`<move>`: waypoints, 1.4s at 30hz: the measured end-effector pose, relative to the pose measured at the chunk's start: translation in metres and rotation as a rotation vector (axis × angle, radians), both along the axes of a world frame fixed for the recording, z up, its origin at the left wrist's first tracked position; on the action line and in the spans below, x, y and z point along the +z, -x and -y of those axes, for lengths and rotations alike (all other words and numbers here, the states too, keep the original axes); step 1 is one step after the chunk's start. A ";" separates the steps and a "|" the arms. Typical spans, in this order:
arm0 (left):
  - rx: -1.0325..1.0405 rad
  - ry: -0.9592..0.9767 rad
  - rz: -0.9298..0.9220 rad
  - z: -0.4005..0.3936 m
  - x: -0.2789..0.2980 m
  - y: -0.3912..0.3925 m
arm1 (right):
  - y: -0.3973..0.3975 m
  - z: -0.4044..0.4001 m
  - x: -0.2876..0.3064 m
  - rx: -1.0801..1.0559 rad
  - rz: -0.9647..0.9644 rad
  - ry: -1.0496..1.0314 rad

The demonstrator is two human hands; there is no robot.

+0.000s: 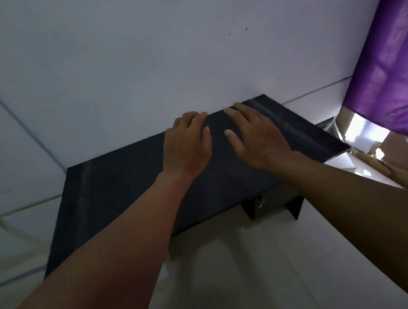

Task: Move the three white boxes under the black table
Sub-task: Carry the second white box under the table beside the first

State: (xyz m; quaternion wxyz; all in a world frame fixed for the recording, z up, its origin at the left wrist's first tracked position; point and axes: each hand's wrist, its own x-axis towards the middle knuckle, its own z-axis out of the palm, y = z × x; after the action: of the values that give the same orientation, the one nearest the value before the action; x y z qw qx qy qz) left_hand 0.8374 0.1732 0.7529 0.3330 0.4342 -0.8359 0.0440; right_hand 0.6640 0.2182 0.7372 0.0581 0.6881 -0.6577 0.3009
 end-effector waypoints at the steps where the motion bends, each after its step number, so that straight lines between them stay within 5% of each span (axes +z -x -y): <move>1: 0.012 -0.003 -0.017 0.006 0.005 0.017 | 0.019 0.004 0.007 0.003 -0.013 -0.011; 11: 0.033 0.011 -0.004 0.068 0.017 0.161 | 0.170 0.057 0.026 -0.033 -0.011 0.006; 27: -0.122 -0.160 0.040 0.145 -0.052 0.491 | 0.482 0.105 -0.027 -0.223 0.026 -0.129; 42: 0.045 -0.257 0.008 0.200 -0.100 0.746 | 0.770 0.183 -0.074 -0.076 -0.002 -0.134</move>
State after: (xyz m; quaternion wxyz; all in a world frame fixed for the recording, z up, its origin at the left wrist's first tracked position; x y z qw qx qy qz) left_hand 0.0914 -0.0263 0.6529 0.2701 0.4916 -0.8261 -0.0540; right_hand -0.1063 0.0347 0.6632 0.0240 0.6651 -0.7021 0.2533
